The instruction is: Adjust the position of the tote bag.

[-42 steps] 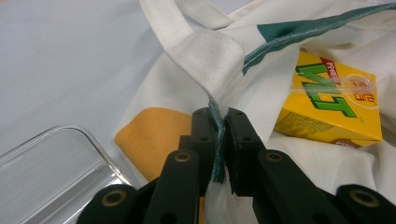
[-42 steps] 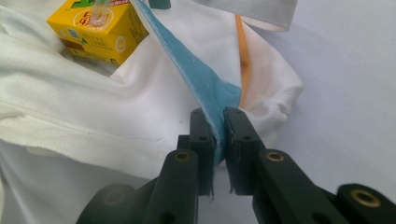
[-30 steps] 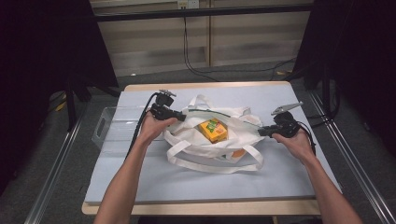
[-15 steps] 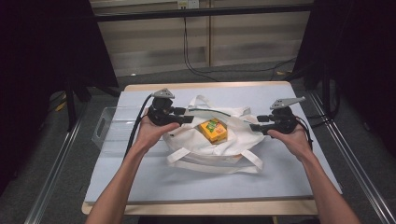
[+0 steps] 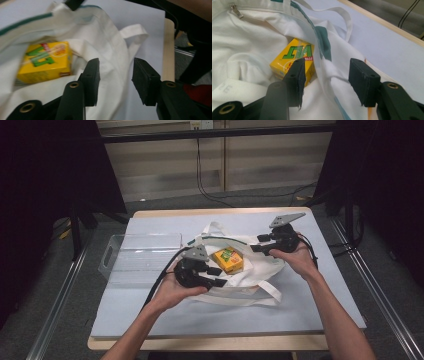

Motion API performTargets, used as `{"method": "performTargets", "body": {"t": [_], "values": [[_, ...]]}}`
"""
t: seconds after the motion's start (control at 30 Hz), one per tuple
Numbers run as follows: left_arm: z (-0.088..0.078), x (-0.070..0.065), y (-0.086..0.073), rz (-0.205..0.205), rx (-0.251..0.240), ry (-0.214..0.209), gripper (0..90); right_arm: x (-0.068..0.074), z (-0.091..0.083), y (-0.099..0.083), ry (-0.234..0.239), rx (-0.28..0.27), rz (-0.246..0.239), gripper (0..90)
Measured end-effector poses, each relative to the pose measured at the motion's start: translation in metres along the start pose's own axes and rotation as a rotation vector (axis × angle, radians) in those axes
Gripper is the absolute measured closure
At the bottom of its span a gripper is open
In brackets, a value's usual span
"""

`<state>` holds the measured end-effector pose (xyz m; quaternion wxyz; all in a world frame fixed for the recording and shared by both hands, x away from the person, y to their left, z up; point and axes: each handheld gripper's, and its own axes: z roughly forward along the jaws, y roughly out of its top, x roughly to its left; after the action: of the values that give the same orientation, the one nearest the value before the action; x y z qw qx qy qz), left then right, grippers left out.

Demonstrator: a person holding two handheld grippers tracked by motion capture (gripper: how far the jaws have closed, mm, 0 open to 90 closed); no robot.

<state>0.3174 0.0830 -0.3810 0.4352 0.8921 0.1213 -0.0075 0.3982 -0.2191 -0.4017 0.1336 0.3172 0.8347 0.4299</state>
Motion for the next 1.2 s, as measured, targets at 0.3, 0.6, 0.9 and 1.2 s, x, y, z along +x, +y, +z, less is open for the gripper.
{"method": "performTargets", "body": {"t": [0.3, 0.6, 0.9, 1.2], "values": [[0.033, -0.008, -0.012, 0.047, 0.115, 0.017, 48.9, -0.007, 0.048, 0.008, 0.060, 0.141, -0.031, 52.7], [0.045, -0.009, -0.030, 0.051, 0.136, 0.027, 86.2, -0.031, 0.062, 0.015, 0.070, 0.147, 0.029, 84.5], [0.041, -0.012, -0.040, 0.032, 0.110, -0.006, 88.4, -0.057, 0.081, 0.023, -0.026, 0.172, 0.104, 84.9], [0.047, -0.012, -0.050, 0.007, 0.111, -0.034, 88.5, -0.066, 0.099, 0.015, -0.075, 0.191, 0.154, 84.9]]}}
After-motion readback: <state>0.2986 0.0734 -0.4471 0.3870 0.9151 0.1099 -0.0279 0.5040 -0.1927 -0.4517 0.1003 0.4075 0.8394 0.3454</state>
